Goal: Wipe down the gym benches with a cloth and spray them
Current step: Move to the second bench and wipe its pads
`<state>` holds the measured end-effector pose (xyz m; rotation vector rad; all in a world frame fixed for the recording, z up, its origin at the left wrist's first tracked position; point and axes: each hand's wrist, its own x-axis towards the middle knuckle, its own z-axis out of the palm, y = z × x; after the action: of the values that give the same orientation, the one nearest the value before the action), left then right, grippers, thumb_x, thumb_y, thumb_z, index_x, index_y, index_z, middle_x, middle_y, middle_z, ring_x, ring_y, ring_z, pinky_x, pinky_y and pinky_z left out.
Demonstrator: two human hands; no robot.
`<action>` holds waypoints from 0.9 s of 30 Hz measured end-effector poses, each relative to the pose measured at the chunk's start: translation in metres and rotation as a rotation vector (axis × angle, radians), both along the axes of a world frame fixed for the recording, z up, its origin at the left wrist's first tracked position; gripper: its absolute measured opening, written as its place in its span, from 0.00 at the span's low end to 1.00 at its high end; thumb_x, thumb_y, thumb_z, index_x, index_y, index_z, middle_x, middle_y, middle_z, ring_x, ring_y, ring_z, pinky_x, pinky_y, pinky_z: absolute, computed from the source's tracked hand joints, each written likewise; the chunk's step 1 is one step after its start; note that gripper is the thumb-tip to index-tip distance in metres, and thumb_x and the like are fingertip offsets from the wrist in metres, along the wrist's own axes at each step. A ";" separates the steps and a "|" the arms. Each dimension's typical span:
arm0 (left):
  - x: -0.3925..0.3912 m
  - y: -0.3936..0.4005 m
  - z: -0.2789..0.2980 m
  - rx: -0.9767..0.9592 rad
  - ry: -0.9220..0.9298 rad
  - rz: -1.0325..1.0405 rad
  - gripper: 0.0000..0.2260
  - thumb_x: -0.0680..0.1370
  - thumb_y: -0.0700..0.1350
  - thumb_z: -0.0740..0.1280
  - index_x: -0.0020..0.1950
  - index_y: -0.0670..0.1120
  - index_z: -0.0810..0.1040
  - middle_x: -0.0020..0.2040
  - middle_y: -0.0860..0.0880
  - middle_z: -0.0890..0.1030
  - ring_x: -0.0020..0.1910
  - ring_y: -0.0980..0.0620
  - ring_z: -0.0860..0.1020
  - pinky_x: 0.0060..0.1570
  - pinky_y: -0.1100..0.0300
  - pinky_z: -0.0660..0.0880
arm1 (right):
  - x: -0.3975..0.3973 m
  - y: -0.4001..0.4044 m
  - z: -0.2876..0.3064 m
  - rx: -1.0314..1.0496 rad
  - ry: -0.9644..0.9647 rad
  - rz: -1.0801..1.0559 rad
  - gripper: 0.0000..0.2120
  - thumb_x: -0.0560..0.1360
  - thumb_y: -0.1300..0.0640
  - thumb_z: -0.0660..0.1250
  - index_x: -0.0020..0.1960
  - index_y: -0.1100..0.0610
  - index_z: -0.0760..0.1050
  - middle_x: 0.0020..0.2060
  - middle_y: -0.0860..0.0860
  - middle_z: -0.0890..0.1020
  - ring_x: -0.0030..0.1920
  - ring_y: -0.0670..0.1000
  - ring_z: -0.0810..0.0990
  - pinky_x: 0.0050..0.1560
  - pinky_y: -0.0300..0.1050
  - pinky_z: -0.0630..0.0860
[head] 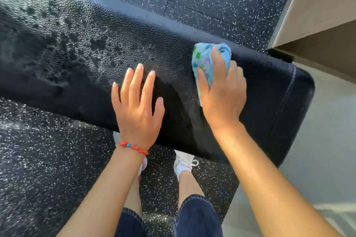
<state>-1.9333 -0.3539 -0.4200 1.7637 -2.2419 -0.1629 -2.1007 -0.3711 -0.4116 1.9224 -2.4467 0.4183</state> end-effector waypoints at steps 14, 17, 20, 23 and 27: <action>0.080 0.016 -0.014 0.058 0.007 0.242 0.21 0.77 0.44 0.57 0.69 0.39 0.67 0.70 0.36 0.66 0.70 0.38 0.61 0.69 0.40 0.53 | 0.040 -0.048 0.007 0.057 -0.041 0.287 0.20 0.76 0.49 0.59 0.61 0.60 0.74 0.39 0.64 0.76 0.37 0.62 0.74 0.35 0.51 0.69; 0.081 0.016 -0.019 0.044 0.017 0.253 0.21 0.77 0.44 0.56 0.70 0.41 0.65 0.70 0.37 0.66 0.71 0.40 0.59 0.70 0.42 0.51 | 0.047 -0.066 0.002 0.033 -0.020 0.182 0.20 0.77 0.48 0.59 0.63 0.59 0.72 0.42 0.63 0.77 0.40 0.63 0.75 0.38 0.53 0.69; 0.083 0.017 -0.021 0.044 0.005 0.237 0.21 0.78 0.46 0.55 0.70 0.41 0.64 0.71 0.38 0.66 0.71 0.40 0.59 0.70 0.43 0.51 | 0.057 -0.029 0.001 -0.038 -0.002 0.252 0.17 0.77 0.51 0.61 0.60 0.61 0.73 0.37 0.63 0.77 0.35 0.61 0.74 0.33 0.51 0.70; 0.085 0.017 -0.019 0.053 -0.003 0.219 0.21 0.79 0.47 0.55 0.71 0.42 0.63 0.71 0.38 0.66 0.71 0.41 0.59 0.70 0.43 0.51 | 0.076 0.040 0.001 0.021 0.084 0.453 0.14 0.79 0.53 0.57 0.59 0.58 0.74 0.34 0.58 0.77 0.31 0.56 0.72 0.29 0.48 0.68; 0.086 0.016 -0.016 0.063 -0.011 0.209 0.21 0.79 0.47 0.55 0.71 0.42 0.63 0.71 0.39 0.66 0.72 0.42 0.59 0.71 0.44 0.51 | 0.077 0.054 -0.001 0.019 0.063 0.539 0.15 0.77 0.48 0.60 0.59 0.56 0.69 0.31 0.55 0.73 0.29 0.55 0.70 0.29 0.45 0.66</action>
<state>-1.8469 -0.3377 -0.4360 2.0220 -2.0635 -0.1822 -2.0239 -0.3174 -0.4127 2.5443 -1.8692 0.3251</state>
